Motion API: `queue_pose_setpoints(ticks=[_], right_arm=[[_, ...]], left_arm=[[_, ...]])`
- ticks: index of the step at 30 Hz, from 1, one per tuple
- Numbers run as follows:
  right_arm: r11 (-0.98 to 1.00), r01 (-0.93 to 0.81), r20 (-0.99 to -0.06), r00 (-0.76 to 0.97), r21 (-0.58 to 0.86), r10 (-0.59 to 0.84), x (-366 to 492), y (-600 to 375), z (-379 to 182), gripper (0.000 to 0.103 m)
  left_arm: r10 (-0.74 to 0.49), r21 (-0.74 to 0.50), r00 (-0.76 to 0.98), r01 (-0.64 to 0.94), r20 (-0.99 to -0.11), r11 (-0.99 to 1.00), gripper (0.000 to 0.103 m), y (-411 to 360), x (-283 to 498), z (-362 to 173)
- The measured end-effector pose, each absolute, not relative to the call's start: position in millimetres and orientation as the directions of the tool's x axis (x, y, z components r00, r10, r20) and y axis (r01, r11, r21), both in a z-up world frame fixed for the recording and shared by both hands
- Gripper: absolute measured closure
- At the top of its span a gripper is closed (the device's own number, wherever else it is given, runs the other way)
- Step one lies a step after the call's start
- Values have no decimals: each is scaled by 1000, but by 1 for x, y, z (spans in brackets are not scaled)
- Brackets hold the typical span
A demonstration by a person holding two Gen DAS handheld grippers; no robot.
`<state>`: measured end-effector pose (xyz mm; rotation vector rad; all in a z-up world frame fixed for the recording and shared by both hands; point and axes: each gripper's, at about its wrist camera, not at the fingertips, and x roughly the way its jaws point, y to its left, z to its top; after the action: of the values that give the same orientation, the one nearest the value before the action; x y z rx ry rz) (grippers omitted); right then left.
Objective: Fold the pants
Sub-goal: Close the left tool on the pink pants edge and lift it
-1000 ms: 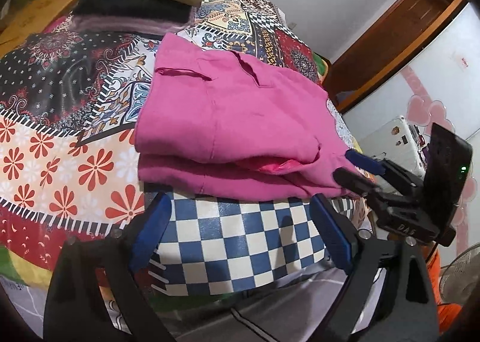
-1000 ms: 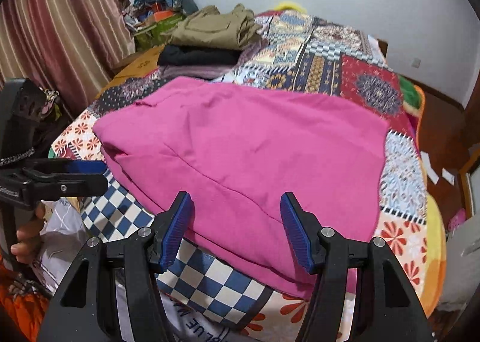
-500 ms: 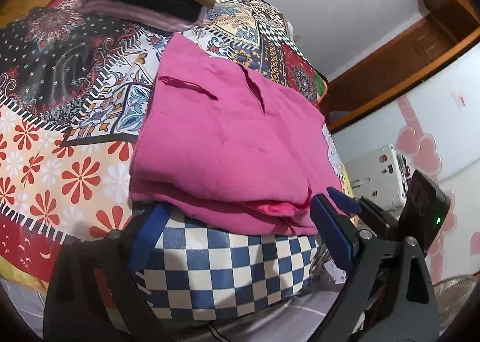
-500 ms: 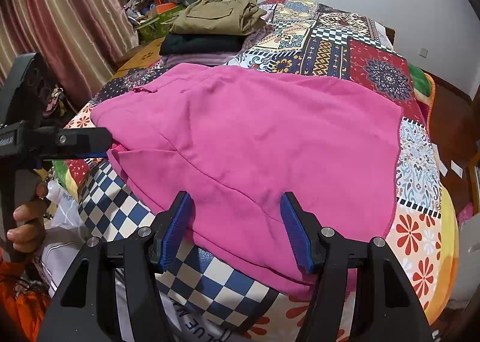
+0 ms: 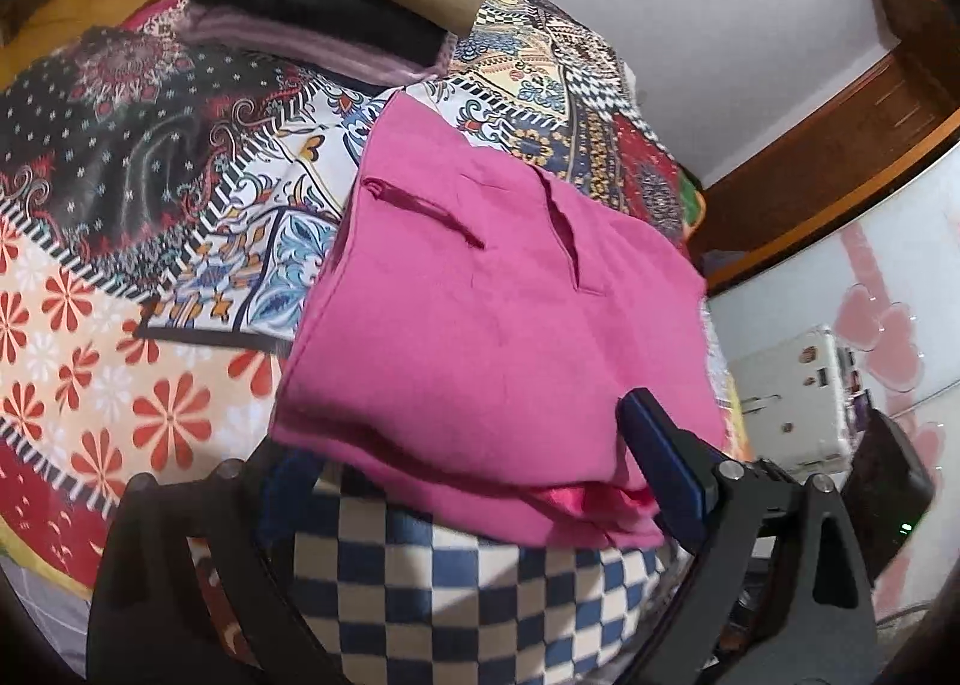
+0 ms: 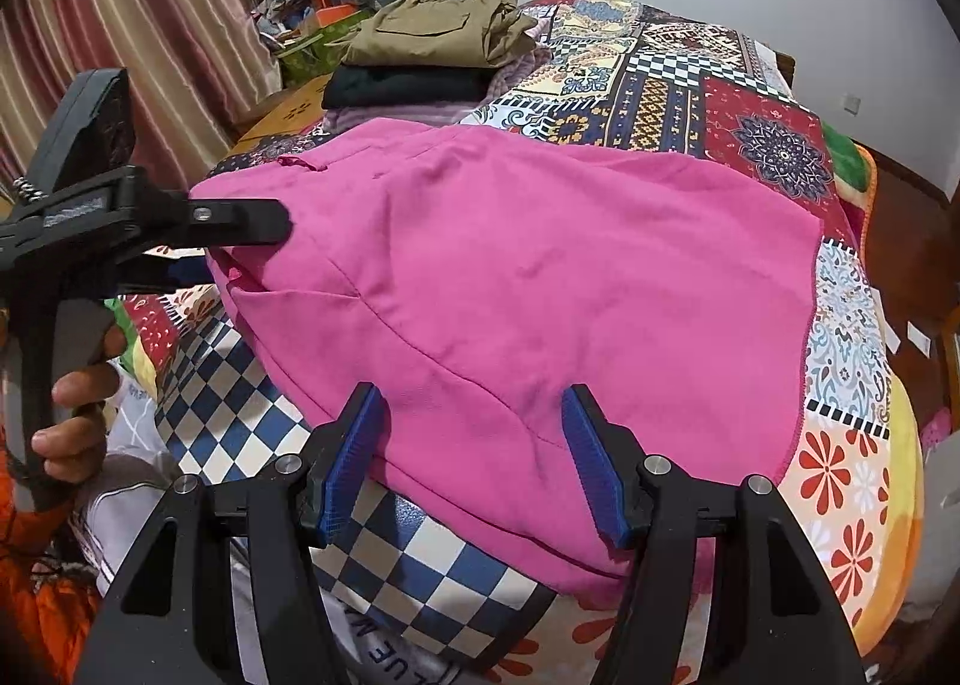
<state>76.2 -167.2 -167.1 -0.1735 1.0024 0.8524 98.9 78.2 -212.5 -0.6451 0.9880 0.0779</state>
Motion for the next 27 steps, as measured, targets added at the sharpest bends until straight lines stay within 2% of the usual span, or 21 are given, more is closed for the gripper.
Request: queue_pose_setpoints(ticks=[1, 8, 15, 17, 21, 27], right_arm=[[674, -698, -797, 254, 242, 548, 76, -167, -167, 44], [675, -696, -798, 251, 245, 548, 77, -166, -166, 43], [674, -694, -803, 238, 252, 546, 79, -166, -164, 43], [675, -692, -803, 238, 255, 547, 81, -166, -161, 43], [675, -706, -800, 269, 215, 537, 81, -164, -148, 43], [660, -732, -771, 319, 170, 552, 88, -150, -126, 43]], left_arm=[[-212, -463, 568, -344, -795, 817, 10, 78, 100, -213], [-195, -456, 588, -334, -785, 825, 44, 78, 108, -215], [-241, -502, 601, -313, -762, 806, 59, 84, 100, -214], [-251, -500, 597, -297, -762, 813, 68, 83, 97, -215], [-241, -480, 605, -270, -759, 835, 74, 81, 91, -210], [-169, -387, 636, -220, -753, 896, 81, 72, 84, -195]])
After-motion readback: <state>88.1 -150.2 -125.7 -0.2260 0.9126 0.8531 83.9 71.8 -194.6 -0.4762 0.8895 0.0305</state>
